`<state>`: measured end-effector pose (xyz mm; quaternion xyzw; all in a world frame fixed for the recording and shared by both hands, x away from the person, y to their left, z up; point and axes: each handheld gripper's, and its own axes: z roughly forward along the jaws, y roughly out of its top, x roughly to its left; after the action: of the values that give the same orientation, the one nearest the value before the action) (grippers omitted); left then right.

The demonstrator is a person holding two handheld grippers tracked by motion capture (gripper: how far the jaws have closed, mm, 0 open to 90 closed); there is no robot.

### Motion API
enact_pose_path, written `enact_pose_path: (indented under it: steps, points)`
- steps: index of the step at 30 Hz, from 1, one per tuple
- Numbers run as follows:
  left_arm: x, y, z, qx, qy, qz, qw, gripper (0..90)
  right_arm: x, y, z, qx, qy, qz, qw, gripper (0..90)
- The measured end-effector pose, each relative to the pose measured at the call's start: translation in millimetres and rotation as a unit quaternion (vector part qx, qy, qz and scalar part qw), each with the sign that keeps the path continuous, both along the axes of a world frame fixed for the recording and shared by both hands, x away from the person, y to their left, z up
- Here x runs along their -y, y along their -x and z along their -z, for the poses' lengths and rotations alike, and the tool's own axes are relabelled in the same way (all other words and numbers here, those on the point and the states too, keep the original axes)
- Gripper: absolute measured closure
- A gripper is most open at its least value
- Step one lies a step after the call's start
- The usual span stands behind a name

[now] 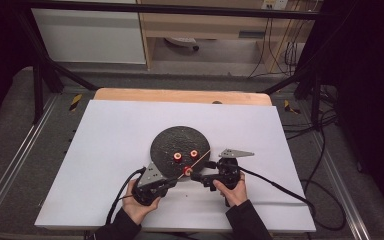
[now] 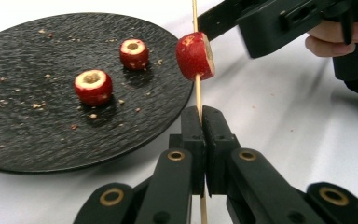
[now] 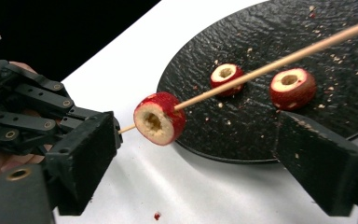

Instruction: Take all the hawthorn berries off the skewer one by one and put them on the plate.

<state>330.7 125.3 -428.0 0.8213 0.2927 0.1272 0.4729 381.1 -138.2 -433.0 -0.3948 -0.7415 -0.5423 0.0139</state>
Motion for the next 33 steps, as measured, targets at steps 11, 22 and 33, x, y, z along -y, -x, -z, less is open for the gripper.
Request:
enact_pose_path:
  steps: [11,22,33]
  points:
    - [9.5,6.4,0.8,0.005,-0.001,0.013,0.9999,87.8,-4.0,0.8,4.2,-0.021,-0.021,-0.022,0.9993,36.7]
    - [11.2,8.6,0.4,0.009,0.000,0.016,0.9998,87.8,-3.9,0.7,4.3,-0.044,-0.032,-0.047,0.9974,57.9]
    - [8.9,9.5,-1.4,0.011,0.003,0.020,0.9997,87.8,1.1,-0.4,-1.7,-0.037,-0.030,-0.045,0.9979,61.4]
